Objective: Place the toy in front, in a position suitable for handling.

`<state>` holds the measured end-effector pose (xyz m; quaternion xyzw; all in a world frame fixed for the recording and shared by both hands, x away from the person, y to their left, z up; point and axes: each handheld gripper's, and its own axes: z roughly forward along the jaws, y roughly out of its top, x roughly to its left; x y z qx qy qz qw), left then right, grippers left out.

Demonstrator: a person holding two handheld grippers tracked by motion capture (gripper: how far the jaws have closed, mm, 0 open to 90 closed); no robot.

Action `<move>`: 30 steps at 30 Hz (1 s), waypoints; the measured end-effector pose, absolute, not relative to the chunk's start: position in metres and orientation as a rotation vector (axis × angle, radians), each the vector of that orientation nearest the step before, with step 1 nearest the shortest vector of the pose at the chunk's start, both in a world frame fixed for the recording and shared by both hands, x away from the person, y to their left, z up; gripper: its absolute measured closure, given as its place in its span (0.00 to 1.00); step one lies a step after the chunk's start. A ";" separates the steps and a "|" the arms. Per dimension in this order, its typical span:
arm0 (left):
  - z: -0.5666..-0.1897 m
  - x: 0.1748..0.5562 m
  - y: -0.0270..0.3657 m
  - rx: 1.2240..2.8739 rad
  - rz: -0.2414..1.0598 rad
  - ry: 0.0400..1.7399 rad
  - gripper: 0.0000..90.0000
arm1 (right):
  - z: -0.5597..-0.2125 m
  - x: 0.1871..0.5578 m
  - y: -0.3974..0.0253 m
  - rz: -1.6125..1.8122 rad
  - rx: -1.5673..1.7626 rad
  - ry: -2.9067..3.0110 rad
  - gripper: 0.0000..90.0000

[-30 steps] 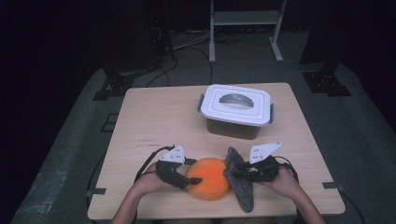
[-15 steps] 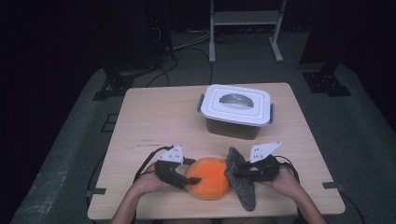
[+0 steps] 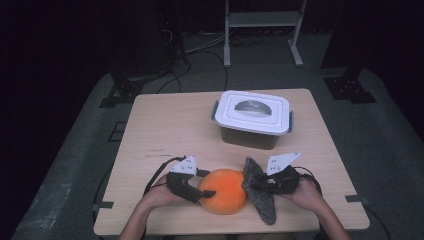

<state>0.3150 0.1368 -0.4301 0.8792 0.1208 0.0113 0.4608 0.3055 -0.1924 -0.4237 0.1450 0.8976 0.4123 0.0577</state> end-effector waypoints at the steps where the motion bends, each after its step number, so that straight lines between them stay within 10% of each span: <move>1: -0.430 0.315 0.137 2.161 0.025 0.299 0.33 | -0.420 0.305 -0.194 1.289 0.446 2.699 0.83; 23: -0.419 0.304 0.120 2.177 0.080 0.229 0.33 | -0.395 0.293 -0.176 1.444 0.304 2.641 0.83; 30: -0.416 0.304 0.118 2.161 0.058 0.270 0.19 | -0.413 0.293 -0.176 1.425 0.304 2.702 0.83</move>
